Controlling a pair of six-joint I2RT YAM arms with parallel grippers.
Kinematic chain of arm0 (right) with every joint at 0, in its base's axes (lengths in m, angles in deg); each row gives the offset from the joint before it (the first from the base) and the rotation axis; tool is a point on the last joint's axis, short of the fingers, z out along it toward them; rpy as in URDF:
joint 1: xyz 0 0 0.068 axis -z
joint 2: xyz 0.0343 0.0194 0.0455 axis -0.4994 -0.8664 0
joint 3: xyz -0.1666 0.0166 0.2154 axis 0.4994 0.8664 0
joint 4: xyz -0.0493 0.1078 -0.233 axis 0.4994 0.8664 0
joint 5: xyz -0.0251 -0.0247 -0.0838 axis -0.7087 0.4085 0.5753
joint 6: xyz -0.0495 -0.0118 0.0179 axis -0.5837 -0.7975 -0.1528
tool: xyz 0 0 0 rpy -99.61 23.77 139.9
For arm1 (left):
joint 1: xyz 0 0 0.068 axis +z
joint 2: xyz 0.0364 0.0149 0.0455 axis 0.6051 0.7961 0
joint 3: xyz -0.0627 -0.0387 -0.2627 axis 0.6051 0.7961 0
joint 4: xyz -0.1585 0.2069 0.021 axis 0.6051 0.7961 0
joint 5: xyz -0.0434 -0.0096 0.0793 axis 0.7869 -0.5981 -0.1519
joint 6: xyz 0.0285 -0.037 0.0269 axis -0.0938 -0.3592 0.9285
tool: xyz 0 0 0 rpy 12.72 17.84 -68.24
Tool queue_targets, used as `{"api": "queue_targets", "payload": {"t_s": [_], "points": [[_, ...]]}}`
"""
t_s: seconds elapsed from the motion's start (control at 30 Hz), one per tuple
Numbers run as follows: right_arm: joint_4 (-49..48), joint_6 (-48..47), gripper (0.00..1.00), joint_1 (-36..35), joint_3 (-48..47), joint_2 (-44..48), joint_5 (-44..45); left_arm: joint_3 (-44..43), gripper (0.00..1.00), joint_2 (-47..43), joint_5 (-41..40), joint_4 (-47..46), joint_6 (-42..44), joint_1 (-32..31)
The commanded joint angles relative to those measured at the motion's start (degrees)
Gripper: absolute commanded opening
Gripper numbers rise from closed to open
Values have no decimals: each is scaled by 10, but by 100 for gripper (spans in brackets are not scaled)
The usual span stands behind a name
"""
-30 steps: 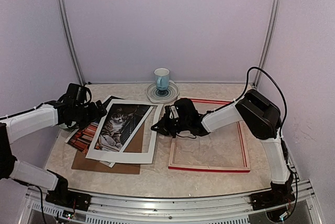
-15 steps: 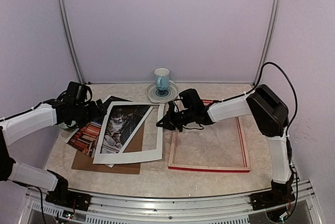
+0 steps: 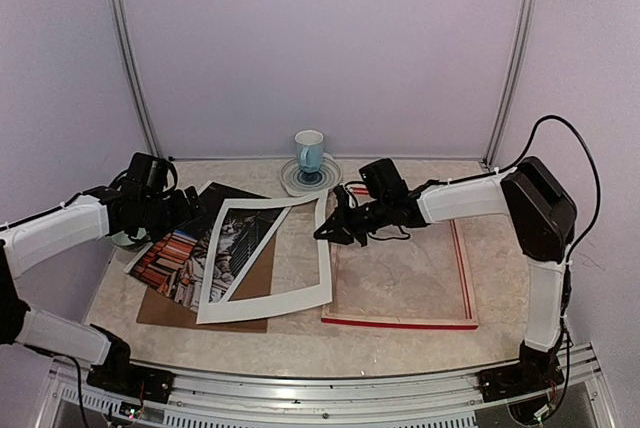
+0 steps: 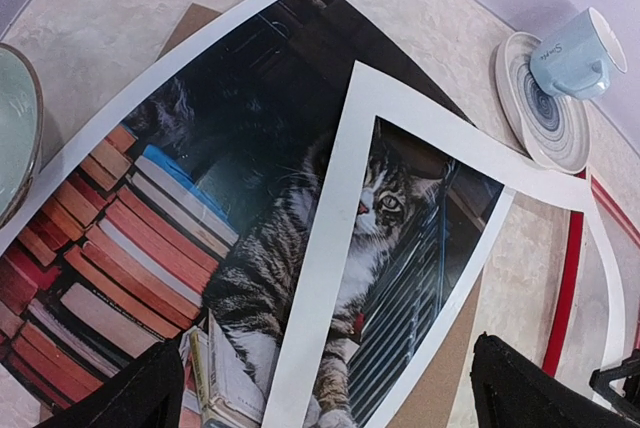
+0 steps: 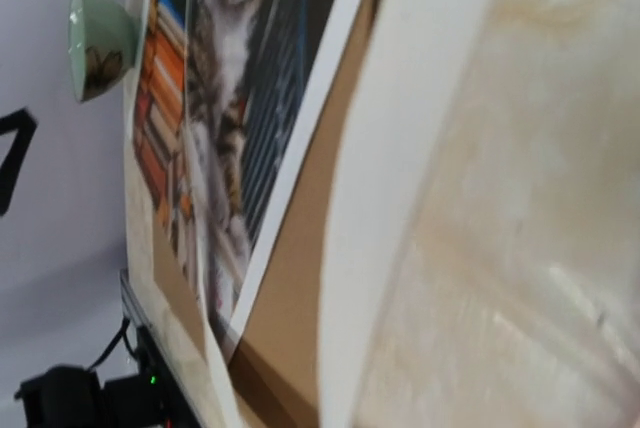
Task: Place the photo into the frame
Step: Pick up the mat board from the photo, then place the mat board on the frame body.
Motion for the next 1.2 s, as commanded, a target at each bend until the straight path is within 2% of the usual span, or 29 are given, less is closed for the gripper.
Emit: {"api": "queue_targets", "payload": {"t_s": [0.0, 0.23, 0.77, 1.17], "points": [[17, -28, 0, 3, 23, 64, -3, -19, 99, 6, -3, -1, 5, -4], [62, -59, 0, 33, 58, 108, -5, -30, 99, 15, -2, -3, 3, -10], [87, -102, 0, 137, 205, 189, -5, -33, 99, 27, -7, -8, -3, -21], [114, -141, 0, 199, 248, 230, 1, -34, 99, 49, -1, -28, 4, -27]]}}
